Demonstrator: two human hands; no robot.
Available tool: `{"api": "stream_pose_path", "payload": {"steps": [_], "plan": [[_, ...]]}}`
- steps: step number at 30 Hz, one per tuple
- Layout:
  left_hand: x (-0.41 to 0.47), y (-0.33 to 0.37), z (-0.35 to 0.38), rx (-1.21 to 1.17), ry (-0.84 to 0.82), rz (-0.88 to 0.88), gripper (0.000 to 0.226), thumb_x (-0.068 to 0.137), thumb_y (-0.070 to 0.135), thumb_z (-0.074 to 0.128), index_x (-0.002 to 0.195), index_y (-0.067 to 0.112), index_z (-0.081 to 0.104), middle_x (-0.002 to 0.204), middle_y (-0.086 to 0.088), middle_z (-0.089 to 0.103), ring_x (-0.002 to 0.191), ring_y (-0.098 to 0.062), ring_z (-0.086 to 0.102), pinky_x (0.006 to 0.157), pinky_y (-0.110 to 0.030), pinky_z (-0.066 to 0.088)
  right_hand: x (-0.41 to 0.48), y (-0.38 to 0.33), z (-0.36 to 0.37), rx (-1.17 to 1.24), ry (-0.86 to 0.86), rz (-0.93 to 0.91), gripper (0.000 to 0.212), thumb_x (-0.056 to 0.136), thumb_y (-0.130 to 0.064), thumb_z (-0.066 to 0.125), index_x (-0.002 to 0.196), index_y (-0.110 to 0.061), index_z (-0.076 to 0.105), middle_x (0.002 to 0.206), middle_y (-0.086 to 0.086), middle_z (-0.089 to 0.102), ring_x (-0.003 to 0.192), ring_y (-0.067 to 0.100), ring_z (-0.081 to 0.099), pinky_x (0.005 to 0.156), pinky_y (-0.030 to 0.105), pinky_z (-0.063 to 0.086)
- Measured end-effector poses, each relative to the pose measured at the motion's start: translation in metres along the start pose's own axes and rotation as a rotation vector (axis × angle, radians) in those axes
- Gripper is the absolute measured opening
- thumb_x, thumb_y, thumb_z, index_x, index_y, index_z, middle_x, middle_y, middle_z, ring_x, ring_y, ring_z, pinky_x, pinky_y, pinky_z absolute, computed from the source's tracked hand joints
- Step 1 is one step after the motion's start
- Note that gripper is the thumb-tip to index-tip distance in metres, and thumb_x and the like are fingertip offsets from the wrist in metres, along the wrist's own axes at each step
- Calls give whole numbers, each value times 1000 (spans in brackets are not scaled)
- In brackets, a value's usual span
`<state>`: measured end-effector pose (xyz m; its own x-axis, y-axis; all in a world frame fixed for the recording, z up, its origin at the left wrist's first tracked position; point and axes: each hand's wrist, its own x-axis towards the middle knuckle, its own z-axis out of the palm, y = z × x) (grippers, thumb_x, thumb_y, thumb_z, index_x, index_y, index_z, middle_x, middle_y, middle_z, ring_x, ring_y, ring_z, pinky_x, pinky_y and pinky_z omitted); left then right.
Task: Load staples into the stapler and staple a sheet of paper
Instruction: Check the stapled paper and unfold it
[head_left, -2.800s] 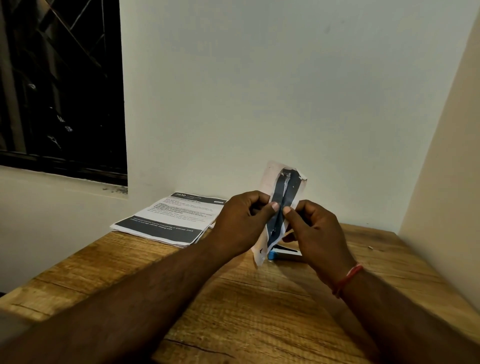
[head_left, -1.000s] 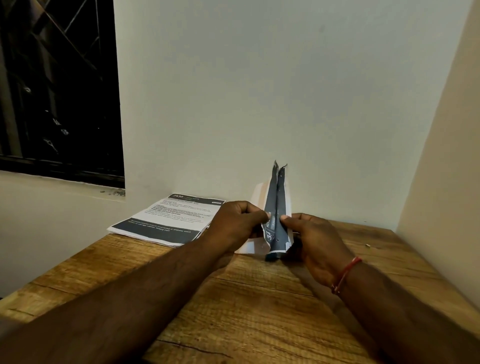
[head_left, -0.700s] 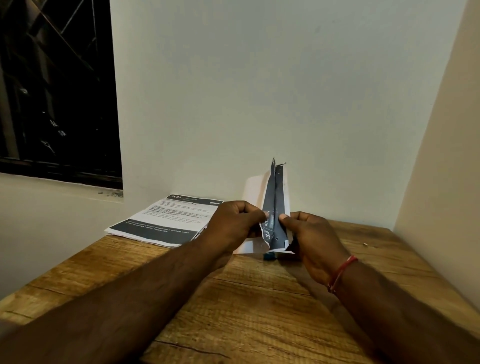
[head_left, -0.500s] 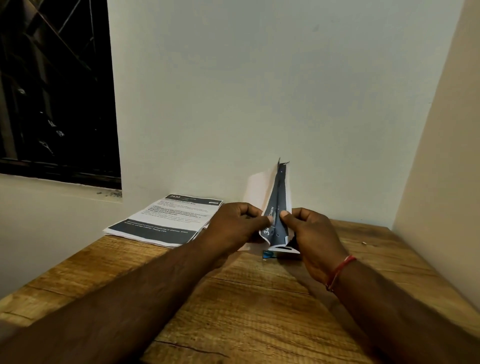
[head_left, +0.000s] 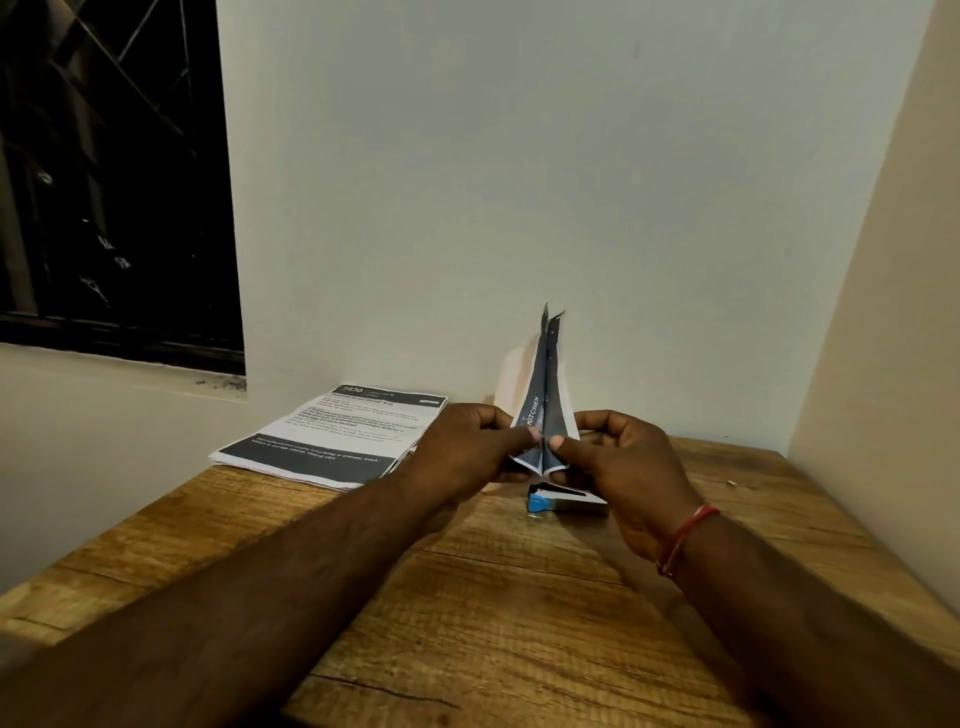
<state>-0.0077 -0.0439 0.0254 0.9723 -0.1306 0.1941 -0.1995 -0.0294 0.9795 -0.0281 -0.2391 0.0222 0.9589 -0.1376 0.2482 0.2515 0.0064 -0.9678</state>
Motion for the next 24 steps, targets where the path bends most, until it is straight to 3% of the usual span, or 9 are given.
{"api": "stream_pose_path", "payload": {"steps": [3, 7, 11, 14, 17, 19, 21, 24], "plan": [[2, -1, 0, -10, -14, 3, 28, 96, 21, 91, 76, 13, 73, 91, -17, 77, 79, -30, 86, 70, -34, 68, 3, 1, -3, 8, 1, -4, 31, 90, 2, 87, 112, -16, 75, 68, -6, 79, 68, 20, 83, 67, 35, 69], [4, -3, 0, -7, -13, -1, 26, 95, 22, 91, 78, 12, 75, 105, -30, 79, 85, -34, 86, 84, -49, 73, 4, 4, -2, 1, -7, -12, 32, 90, 1, 87, 112, -18, 74, 69, -7, 80, 69, 21, 84, 69, 36, 70], [6, -5, -1, 7, -29, -3, 25, 95, 22, 92, 75, 15, 78, 92, -20, 80, 81, -32, 86, 85, -51, 73, 2, 2, -3, -13, -29, -23, 29, 92, 2, 85, 109, -19, 74, 68, -7, 79, 69, 18, 84, 65, 32, 69], [6, -6, -3, 13, -10, 22, 23, 91, 29, 92, 88, 8, 82, 100, -23, 83, 97, -44, 85, 93, -59, 70, -3, -1, 0, -58, -87, -47, 29, 95, 4, 82, 103, -23, 75, 67, -6, 79, 69, 16, 83, 63, 26, 67], [5, -4, -6, 24, 36, 51, 28, 93, 37, 90, 94, 10, 84, 98, -16, 86, 100, -39, 85, 93, -55, 71, -10, -4, 4, -158, -165, -81, 25, 96, -1, 83, 113, -19, 79, 77, 1, 81, 77, 22, 85, 70, 35, 70], [6, -2, -9, 37, 85, 50, 26, 96, 36, 88, 95, 10, 84, 93, -13, 86, 90, -33, 86, 81, -47, 71, -13, -4, 6, -210, -209, -107, 27, 95, -5, 85, 118, -19, 82, 88, 13, 80, 90, 35, 83, 83, 49, 72], [6, 1, -11, 21, 114, 41, 21, 99, 29, 86, 94, 8, 84, 90, -11, 87, 82, -26, 85, 67, -34, 68, -16, -6, 6, -253, -240, -123, 29, 95, -6, 86, 119, -21, 83, 96, 23, 79, 98, 42, 81, 91, 53, 70], [5, 2, -12, 56, 128, 61, 15, 99, 25, 86, 95, 11, 86, 90, -8, 87, 87, -27, 86, 76, -39, 70, -19, -7, 7, -271, -263, -100, 26, 94, -7, 87, 116, -21, 84, 95, 17, 83, 94, 37, 83, 88, 49, 70]]}}
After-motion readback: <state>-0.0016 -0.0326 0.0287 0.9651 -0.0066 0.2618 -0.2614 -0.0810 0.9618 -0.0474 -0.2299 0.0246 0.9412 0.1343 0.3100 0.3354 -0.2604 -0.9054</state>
